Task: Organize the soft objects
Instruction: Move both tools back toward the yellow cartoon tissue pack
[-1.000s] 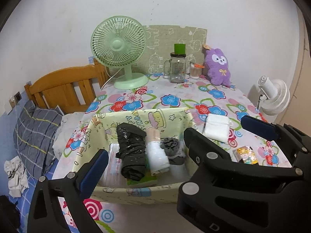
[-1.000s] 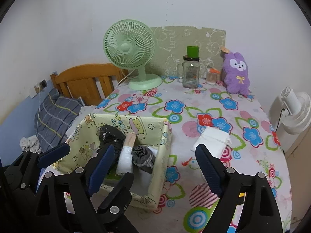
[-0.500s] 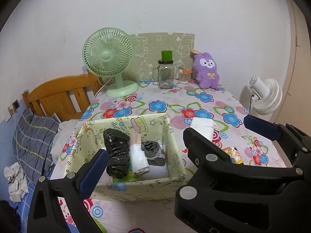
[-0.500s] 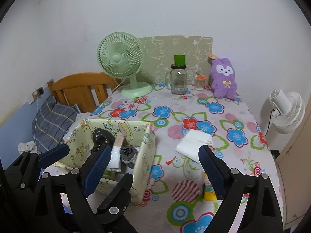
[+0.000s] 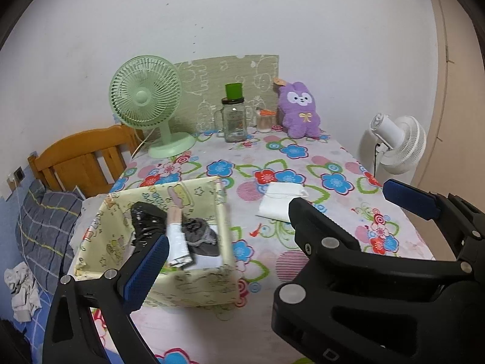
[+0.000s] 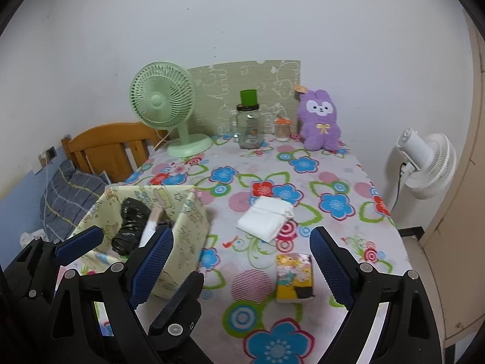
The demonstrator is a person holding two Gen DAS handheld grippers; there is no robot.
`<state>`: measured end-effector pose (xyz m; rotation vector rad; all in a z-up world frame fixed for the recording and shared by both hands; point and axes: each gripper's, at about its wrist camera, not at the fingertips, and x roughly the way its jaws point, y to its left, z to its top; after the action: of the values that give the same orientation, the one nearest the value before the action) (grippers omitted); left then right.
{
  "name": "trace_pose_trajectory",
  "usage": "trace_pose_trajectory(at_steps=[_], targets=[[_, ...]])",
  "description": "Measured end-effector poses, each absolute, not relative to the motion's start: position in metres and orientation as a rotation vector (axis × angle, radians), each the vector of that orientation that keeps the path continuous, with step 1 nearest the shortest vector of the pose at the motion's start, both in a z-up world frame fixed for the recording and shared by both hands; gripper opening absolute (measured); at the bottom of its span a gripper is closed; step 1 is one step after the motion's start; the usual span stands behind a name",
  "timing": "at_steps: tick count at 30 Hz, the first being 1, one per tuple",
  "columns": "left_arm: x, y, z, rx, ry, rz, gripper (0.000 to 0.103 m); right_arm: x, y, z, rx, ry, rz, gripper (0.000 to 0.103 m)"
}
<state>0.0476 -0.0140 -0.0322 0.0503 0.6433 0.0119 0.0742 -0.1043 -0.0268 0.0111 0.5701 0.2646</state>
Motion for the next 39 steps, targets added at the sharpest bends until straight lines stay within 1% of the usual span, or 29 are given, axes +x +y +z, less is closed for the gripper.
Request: trace_pose_trajectory(at_steps=[9, 15, 32, 33, 37, 39], targets=[[0.046, -0.037, -0.042, 0.065, 0.66, -0.026, 0.102, 0.068, -0.126, -0.036, 0.005, 0.569, 0.249, 0.093], [0.049, -0.049, -0.055, 0.06, 0.679, -0.052, 0.1, 0.07, -0.138, -0.048, 0.001, 0.583, 0.24, 0.093], [0.081, -0.077, -0.096, 0.078, 0.782, -0.131, 0.097, 0.103, -0.164, -0.089, 0.007, 0.691, 0.185, 0.093], [0.083, -0.078, -0.098, 0.081, 0.788, -0.132, 0.097, 0.105, -0.165, -0.091, 0.005, 0.697, 0.185, 0.093], [0.088, -0.079, -0.107, 0.098, 0.819, -0.14, 0.089, 0.115, -0.165, -0.1, 0.004, 0.725, 0.184, 0.092], [0.09, -0.078, -0.113, 0.096, 0.843, -0.154, 0.086, 0.118, -0.165, -0.104, 0.011, 0.736, 0.186, 0.088]])
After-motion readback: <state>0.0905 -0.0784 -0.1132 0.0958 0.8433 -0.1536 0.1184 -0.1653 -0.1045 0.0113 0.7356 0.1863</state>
